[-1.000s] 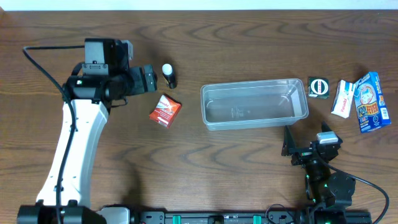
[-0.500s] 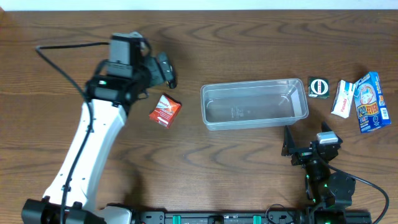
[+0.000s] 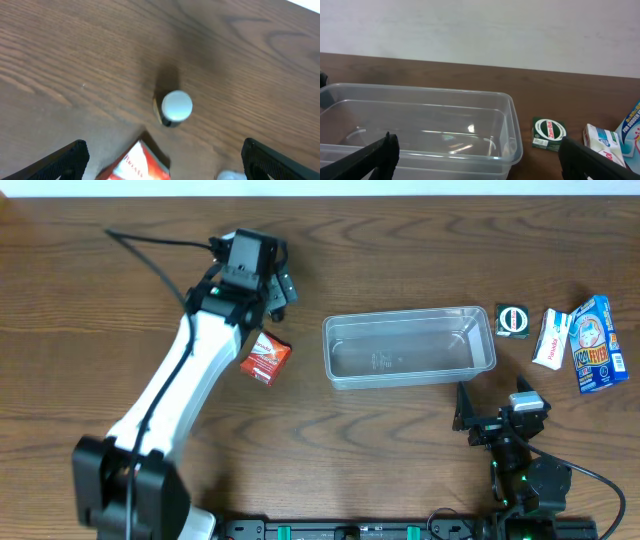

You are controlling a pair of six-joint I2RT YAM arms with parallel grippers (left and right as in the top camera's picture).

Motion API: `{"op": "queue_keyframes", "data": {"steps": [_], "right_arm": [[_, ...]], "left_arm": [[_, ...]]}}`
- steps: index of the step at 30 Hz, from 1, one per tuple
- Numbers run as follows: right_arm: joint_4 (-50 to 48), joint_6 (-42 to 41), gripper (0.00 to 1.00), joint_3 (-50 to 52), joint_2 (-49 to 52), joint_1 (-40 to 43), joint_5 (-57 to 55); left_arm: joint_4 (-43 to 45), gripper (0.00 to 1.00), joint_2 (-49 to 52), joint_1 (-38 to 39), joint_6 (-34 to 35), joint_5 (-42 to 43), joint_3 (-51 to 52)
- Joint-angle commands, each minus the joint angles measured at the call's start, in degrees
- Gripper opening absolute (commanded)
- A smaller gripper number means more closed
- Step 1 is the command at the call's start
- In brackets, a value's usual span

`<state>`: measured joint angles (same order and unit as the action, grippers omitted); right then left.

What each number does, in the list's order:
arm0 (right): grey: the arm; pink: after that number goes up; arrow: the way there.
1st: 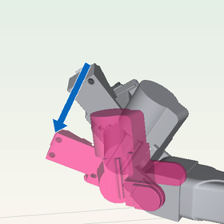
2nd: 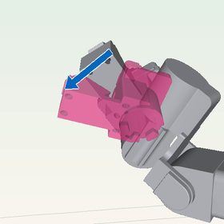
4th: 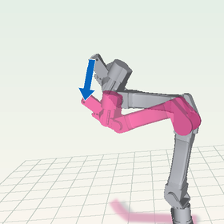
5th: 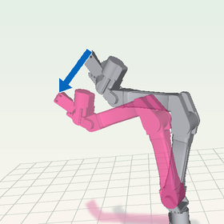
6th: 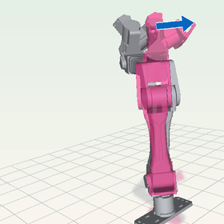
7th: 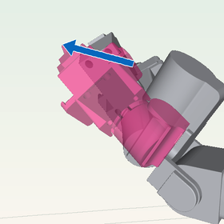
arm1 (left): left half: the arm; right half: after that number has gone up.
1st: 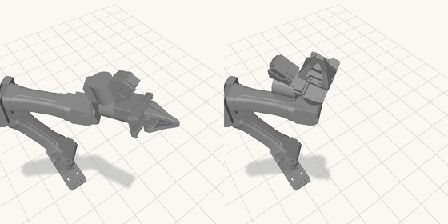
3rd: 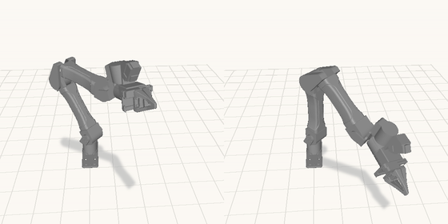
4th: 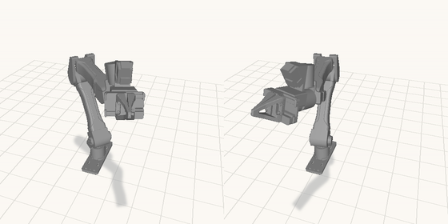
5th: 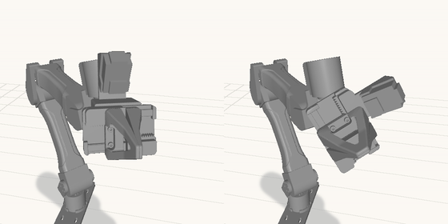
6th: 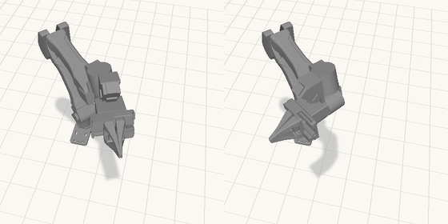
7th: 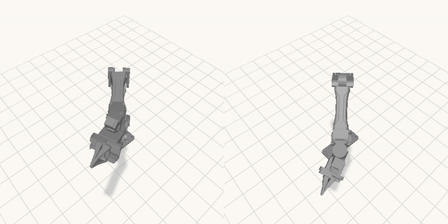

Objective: Pack container
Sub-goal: 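Move the left gripper up over the dark medicine bottle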

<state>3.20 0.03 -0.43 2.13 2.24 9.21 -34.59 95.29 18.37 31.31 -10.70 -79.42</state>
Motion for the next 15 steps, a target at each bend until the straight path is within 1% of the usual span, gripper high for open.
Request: {"op": "queue_keyframes", "data": {"steps": [1, 5, 10, 15], "right_arm": [[0.2, 0.0, 0.99, 0.1, -0.1, 0.8, 0.3], [0.2, 0.0, 0.99, 0.1, -0.1, 0.8, 0.3], [0.2, 0.0, 0.99, 0.1, -0.1, 0.8, 0.2], [0.2, 0.0, 0.99, 0.1, -0.1, 0.8, 0.2]], "left_arm": [[1.6, 0.98, 3.0, -0.3, 0.2, -1.8, -3.8], [5.2, 0.98, 5.8, -0.3, 0.3, -1.8, -3.9], [5.8, 0.98, 7.8, -0.8, 0.6, -1.8, -3.9], [8.2, 0.98, 9.0, -1.3, 0.9, -1.8, -3.5]]}}
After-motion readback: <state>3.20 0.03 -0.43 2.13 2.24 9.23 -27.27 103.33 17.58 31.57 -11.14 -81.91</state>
